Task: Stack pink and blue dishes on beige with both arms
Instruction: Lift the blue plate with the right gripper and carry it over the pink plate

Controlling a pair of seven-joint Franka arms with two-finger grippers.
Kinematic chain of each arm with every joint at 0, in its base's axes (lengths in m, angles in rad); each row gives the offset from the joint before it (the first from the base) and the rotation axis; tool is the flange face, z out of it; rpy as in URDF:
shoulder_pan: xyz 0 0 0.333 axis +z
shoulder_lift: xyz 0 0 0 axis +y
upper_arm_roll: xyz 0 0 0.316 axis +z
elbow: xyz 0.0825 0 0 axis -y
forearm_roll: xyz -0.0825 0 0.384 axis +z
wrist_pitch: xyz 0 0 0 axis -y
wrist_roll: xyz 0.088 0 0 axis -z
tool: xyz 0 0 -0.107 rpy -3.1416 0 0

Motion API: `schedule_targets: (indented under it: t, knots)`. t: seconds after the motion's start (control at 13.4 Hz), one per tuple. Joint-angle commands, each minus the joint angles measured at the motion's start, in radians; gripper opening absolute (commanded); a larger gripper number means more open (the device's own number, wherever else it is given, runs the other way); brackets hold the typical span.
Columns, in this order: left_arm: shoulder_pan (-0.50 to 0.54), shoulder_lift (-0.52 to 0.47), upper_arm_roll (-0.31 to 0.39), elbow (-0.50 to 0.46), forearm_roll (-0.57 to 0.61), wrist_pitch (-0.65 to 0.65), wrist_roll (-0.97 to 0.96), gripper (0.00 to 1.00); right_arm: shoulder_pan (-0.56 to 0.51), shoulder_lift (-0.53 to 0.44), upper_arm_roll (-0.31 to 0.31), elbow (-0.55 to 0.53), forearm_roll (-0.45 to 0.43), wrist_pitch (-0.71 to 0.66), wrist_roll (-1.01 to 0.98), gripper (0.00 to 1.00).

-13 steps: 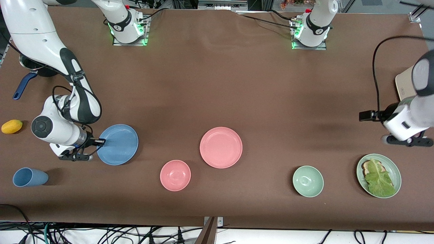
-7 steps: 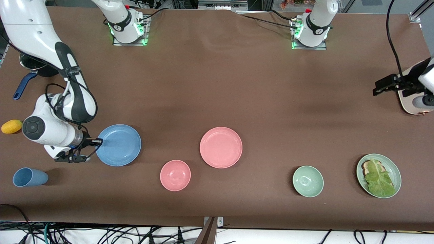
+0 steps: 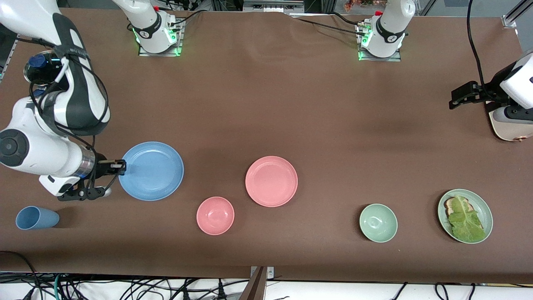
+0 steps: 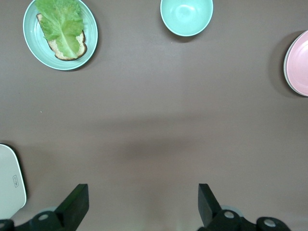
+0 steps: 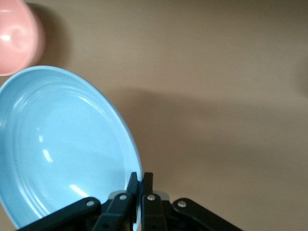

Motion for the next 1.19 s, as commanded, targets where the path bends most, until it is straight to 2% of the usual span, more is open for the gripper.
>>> schedule_targets:
  t: [0.0,0.22,0.52,0.89,1.12]
  knots:
    - [0.003,-0.032,0.009,-0.033,0.005,0.016,0.023,1.00,0.022,0.016,0.058,0.051,-0.005,-0.033,0.063,0.00]
    - [0.006,-0.034,0.007,-0.035,0.005,0.014,0.022,1.00,0.131,0.066,0.064,0.097,-0.005,-0.006,0.117,0.00]
    - [0.003,-0.029,0.004,-0.033,0.005,0.037,0.017,1.00,0.297,0.152,0.062,0.134,-0.005,0.123,0.417,0.00]
    - [0.004,0.001,0.012,-0.001,0.002,0.029,0.025,1.00,0.395,0.243,0.062,0.136,-0.005,0.325,0.651,0.00]
    - [0.006,0.009,0.012,0.011,0.003,0.028,0.029,1.00,0.431,0.315,0.059,0.136,-0.011,0.478,0.700,0.00]
